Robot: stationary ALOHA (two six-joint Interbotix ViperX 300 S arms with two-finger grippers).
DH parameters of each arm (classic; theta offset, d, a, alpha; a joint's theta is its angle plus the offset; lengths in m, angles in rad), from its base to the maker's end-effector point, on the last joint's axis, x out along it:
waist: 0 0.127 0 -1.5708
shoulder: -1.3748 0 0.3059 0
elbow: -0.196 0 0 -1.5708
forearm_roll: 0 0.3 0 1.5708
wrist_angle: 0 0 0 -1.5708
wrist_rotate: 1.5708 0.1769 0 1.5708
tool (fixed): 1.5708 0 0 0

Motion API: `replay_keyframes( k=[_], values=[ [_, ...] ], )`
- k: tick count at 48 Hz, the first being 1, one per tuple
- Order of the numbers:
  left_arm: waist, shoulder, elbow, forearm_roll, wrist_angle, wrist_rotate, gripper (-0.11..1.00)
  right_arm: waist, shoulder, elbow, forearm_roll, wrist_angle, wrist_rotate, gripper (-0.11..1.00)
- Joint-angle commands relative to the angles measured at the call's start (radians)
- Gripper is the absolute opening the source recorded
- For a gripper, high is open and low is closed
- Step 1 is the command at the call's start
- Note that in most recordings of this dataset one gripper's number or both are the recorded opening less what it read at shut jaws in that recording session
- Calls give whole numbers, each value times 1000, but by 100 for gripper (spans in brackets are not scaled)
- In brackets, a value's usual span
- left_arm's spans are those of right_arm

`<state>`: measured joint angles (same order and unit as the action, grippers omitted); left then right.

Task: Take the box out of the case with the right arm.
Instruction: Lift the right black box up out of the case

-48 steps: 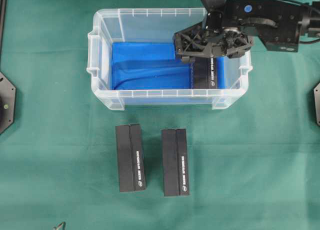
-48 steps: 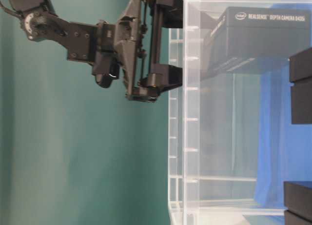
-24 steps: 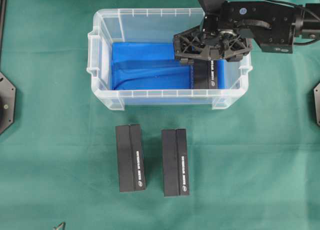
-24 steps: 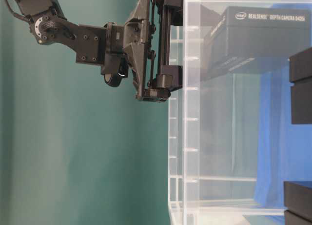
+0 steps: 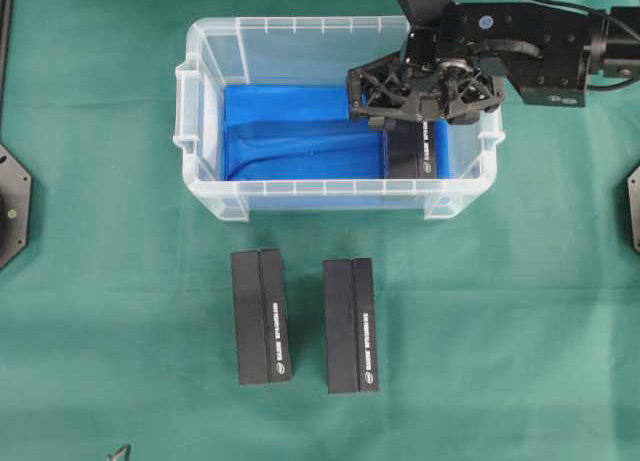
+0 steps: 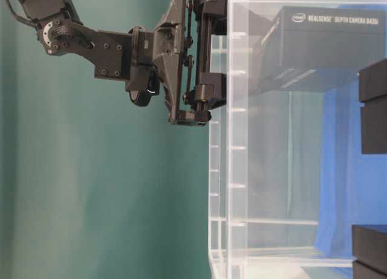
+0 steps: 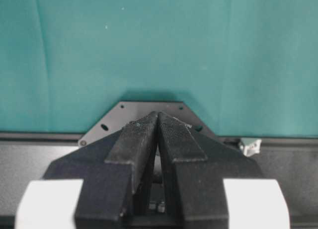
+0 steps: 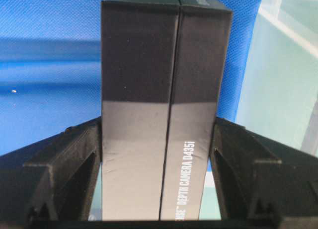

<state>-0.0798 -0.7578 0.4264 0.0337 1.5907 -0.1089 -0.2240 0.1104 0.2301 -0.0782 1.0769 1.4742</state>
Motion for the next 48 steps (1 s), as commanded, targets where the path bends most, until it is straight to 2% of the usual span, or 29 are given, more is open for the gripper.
replay_keyframes(
  k=[1,16,48],
  values=[
    [-2,5,-12,3,-5,0,0,5,-12,-12,3,6,0,64],
    [-2,5,-12,3,-5,0,0,8,-15,-28,3,29,-2,64],
    [-2,-3,-11,3,-5,2,0,9,-107,-229,-18,284,-14,64]
  ],
)
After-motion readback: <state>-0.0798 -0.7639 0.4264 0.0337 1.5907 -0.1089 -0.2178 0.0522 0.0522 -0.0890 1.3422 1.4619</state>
